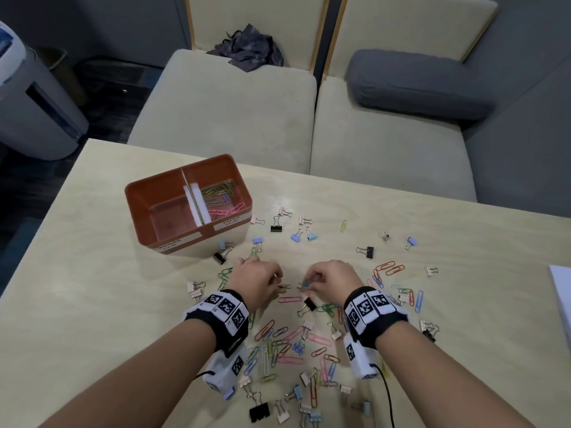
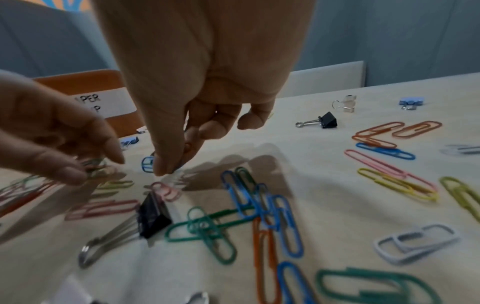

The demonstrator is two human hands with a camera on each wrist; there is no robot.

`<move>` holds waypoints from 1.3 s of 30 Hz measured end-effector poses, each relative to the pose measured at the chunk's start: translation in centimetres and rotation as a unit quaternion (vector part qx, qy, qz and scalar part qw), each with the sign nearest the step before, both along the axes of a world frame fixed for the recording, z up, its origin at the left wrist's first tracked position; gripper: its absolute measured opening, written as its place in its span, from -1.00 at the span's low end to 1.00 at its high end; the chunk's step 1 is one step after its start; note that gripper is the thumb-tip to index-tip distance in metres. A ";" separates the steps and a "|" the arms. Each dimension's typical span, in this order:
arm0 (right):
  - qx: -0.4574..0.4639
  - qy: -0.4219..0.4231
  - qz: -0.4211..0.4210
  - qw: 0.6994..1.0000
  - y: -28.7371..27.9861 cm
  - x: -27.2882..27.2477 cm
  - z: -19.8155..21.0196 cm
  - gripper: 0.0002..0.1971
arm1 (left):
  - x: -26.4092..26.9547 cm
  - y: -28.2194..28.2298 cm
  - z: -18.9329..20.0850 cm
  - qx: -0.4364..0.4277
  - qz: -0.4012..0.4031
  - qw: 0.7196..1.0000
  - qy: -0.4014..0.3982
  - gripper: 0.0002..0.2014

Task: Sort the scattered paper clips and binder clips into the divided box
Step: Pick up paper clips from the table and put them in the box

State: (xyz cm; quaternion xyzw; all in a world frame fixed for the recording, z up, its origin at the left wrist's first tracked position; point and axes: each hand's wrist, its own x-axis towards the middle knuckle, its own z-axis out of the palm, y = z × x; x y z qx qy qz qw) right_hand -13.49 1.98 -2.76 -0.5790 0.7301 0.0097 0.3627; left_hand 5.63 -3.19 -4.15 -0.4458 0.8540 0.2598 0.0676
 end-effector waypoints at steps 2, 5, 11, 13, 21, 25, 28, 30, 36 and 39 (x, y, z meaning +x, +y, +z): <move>0.010 0.037 0.027 0.999 0.4 0.3 -0.2 -0.87 | -0.9 0.1 0.0 0.006 -0.007 1.000 -0.011 -0.82; 0.000 0.067 0.023 0.998 0.9 0.6 -0.5 -0.85 | -1.7 0.1 -0.1 0.007 -0.024 0.999 -0.041 -0.84; 0.016 0.099 0.022 0.995 0.9 1.0 -0.6 -0.83 | -2.1 -0.2 -0.2 0.003 -0.038 0.997 -0.067 -0.86; 0.020 0.098 0.024 0.995 1.1 1.1 -0.7 -0.83 | -2.1 -0.2 -0.2 0.005 -0.038 0.997 -0.069 -0.86; -0.018 0.090 0.029 0.995 2.1 1.6 -0.7 -0.83 | -2.0 0.2 -0.3 -0.011 -0.057 0.996 -0.072 -0.87; -0.019 0.066 0.025 0.997 2.1 1.7 -0.2 -0.81 | -1.7 0.2 -0.3 0.000 -0.049 0.997 -0.058 -0.86; -0.005 0.056 0.032 0.998 1.7 1.5 0.1 -0.80 | -1.3 -0.3 0.3 0.016 -0.033 0.999 -0.035 -0.87; -0.002 0.044 0.025 0.999 1.5 1.5 0.5 -0.80 | -0.8 -0.7 1.3 0.011 -0.016 1.000 -0.011 -0.87; -0.062 -0.052 -0.028 0.996 -1.0 2.2 2.7 -0.80 | 2.3 -4.0 7.1 -0.104 0.080 0.984 0.119 -0.94; -0.111 -0.109 -0.031 0.987 -3.4 2.9 4.6 -0.84 | 4.5 -7.9 9.3 -0.141 0.142 0.974 0.104 -0.96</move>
